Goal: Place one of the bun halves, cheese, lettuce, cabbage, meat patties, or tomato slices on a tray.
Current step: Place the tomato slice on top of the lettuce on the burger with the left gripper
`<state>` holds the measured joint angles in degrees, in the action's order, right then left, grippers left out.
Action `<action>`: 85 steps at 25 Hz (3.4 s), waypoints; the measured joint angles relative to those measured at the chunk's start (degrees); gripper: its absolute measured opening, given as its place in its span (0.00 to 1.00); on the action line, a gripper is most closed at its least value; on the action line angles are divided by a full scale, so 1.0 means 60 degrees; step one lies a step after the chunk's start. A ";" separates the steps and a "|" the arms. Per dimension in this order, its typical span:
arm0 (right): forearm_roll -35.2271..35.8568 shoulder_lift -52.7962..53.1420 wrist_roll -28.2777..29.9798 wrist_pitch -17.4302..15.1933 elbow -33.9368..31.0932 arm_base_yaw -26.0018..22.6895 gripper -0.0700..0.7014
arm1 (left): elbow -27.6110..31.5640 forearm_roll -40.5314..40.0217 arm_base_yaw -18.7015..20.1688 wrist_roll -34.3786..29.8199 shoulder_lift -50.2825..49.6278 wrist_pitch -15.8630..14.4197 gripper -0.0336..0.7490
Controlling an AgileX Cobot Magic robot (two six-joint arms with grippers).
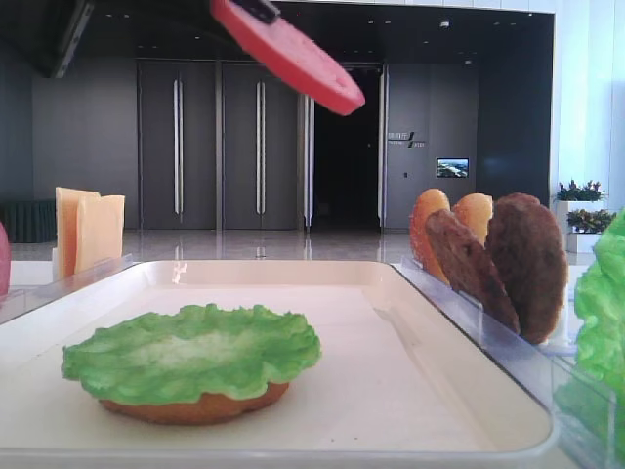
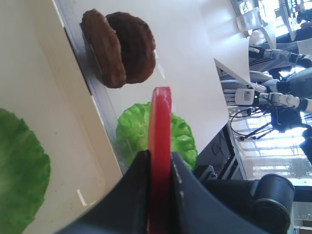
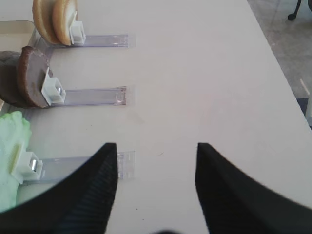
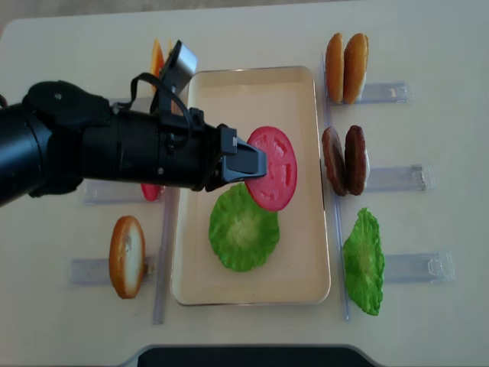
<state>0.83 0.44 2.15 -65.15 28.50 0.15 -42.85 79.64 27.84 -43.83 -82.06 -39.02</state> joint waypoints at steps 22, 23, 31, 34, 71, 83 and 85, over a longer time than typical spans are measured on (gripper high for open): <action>0.0009 0.0000 0.0000 0.0000 0.0000 0.0000 0.58 | 0.0561 0.1235 0.0000 -0.1738 -0.1395 0.0606 0.11; 0.0009 0.0000 0.0000 0.0000 0.0000 0.0000 0.58 | 0.0587 0.1235 0.0000 -0.1738 -0.1395 0.0739 0.11; 0.0009 0.0000 0.0000 0.0000 0.0000 0.0000 0.58 | 0.1349 0.1413 0.0000 -0.2056 -0.1395 0.1186 0.11; 0.0009 0.0000 0.0000 0.0000 0.0000 0.0000 0.58 | 0.1357 0.1651 0.0000 -0.2264 -0.1395 0.1315 0.11; -0.0038 0.0000 0.0000 0.0000 0.0000 0.0000 0.57 | 0.1357 0.1446 0.0000 -0.2801 -0.2086 0.1169 0.43; -0.0038 0.0000 0.0000 0.0000 0.0000 0.0000 0.57 | 0.1349 -0.1008 -0.1534 -0.0790 -0.1270 0.0556 0.64; -0.0038 0.0000 0.0000 0.0000 0.0000 0.0000 0.57 | 0.1349 -0.1453 -0.1691 -0.0429 -0.1056 0.0388 0.65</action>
<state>0.60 0.44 2.15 -65.15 28.50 0.15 -34.76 70.92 17.70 -46.40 -88.39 -36.70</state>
